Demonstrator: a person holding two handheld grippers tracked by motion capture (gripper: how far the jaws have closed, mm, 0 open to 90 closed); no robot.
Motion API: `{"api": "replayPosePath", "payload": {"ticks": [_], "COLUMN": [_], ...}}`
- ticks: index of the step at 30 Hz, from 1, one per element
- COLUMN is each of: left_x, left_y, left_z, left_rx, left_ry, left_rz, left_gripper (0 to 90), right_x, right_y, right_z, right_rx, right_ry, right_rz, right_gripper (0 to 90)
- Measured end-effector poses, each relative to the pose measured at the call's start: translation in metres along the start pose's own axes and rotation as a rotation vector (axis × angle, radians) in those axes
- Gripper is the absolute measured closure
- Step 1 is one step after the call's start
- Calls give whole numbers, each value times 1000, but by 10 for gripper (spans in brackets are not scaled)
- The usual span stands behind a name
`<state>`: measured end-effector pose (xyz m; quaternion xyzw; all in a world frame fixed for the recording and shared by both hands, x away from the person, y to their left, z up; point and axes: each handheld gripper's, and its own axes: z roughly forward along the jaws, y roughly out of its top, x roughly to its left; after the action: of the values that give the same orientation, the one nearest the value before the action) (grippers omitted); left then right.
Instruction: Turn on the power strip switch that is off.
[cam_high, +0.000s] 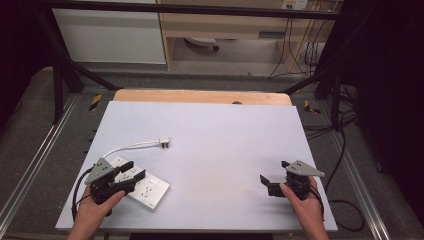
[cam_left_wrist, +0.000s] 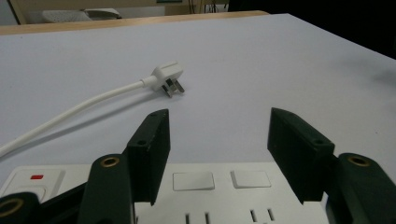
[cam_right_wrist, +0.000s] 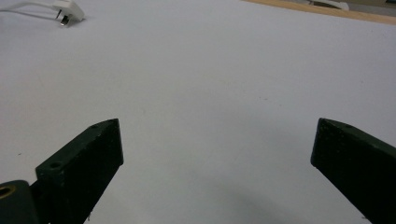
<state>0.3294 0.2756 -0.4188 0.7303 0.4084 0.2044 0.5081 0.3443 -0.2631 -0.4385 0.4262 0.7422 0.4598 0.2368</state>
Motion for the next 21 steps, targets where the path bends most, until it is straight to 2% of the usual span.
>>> {"api": "replayPosePath", "payload": {"ticks": [8, 21], "left_x": [-1, -5], "left_y": [-1, -3], "left_z": [8, 12], "left_rx": [24, 38], "left_ry": [-8, -39], "left_rz": [10, 20], "left_gripper": [434, 566], "right_x": [-1, -1], "right_y": [0, 0], "right_z": [0, 0], "right_rx": [2, 3], "right_ry": [-1, -3], "right_rz": [1, 1], "right_gripper": [27, 27]}}
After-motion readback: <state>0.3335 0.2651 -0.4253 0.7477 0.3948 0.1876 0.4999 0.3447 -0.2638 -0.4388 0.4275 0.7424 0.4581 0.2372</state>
